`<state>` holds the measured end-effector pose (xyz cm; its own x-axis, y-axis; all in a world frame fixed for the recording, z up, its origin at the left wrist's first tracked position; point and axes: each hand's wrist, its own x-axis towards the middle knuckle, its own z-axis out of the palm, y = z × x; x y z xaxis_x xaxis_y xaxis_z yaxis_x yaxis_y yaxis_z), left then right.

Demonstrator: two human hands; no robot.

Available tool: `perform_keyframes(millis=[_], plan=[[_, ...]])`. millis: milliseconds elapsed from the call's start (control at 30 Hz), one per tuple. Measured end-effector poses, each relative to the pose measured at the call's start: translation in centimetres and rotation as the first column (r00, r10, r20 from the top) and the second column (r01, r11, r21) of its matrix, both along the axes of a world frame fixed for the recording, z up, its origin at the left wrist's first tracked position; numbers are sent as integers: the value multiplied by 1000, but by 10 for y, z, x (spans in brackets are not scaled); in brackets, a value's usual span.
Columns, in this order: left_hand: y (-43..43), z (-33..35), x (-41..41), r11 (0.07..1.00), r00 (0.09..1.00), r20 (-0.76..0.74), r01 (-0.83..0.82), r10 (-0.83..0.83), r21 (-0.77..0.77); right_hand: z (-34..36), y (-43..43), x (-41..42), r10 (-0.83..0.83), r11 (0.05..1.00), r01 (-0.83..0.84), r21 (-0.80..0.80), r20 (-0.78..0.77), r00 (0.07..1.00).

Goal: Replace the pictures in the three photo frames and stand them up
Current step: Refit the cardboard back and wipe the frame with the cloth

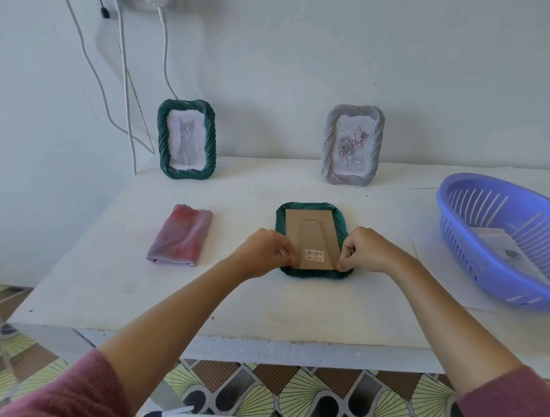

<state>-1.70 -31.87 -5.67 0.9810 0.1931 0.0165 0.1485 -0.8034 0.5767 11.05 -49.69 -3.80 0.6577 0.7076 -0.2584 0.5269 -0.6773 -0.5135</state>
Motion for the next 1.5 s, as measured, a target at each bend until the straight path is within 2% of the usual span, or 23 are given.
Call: perform_keyframes(millis=[67,167,267,333,533,833,1200,1500], plan=[[3,-1,1,996,996,57,-69,72,-58,2,0,3,-30,998,32,48,-42,999],[12,-5,9,948,940,187,-247,284,-201,2,4,10,-141,962,162,222,-105,984],[23,-9,25,897,895,171,-366,412,-248,-2,18,23,-274,891,276,360,-56,960],[29,-13,39,873,884,125,-408,451,-269,-6,30,34,-291,885,273,378,-9,957],[40,-20,77,879,891,107,-405,442,-252,-18,55,67,-198,931,160,328,86,976],[47,-22,94,899,913,53,-386,404,-208,-24,64,92,-137,948,102,301,98,986],[55,-17,98,902,928,35,-351,371,-253,-28,66,85,-181,936,138,323,105,978],[53,-14,95,923,943,26,-318,331,-217,-29,66,79,-216,928,170,333,107,971]])
